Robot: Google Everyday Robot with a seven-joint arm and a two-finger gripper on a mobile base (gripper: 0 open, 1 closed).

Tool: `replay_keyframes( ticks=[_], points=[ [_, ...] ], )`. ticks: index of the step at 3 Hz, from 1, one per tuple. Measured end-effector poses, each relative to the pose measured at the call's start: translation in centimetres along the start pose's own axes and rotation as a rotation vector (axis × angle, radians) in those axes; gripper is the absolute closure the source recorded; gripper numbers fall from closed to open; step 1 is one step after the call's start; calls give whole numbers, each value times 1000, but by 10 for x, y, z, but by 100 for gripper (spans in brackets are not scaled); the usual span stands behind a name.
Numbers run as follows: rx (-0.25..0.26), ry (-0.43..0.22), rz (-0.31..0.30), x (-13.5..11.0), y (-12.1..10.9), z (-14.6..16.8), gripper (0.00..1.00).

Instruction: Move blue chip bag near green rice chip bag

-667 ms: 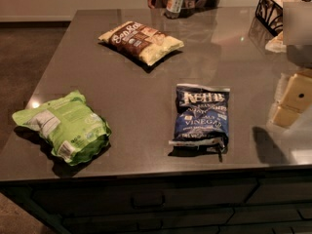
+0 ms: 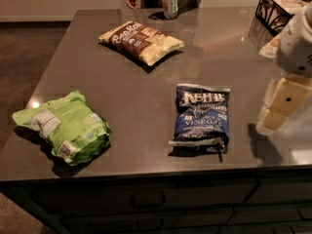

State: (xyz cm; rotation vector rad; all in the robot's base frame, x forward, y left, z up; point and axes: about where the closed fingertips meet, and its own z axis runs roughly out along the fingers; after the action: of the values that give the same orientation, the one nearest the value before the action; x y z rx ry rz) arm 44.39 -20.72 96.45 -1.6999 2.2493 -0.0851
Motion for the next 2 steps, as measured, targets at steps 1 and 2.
replay_keyframes(
  ticks=[1,2],
  points=[
    [-37,1,50,-16,12,43,0],
    [-37,35,101,-20,21,71,0]
  ],
)
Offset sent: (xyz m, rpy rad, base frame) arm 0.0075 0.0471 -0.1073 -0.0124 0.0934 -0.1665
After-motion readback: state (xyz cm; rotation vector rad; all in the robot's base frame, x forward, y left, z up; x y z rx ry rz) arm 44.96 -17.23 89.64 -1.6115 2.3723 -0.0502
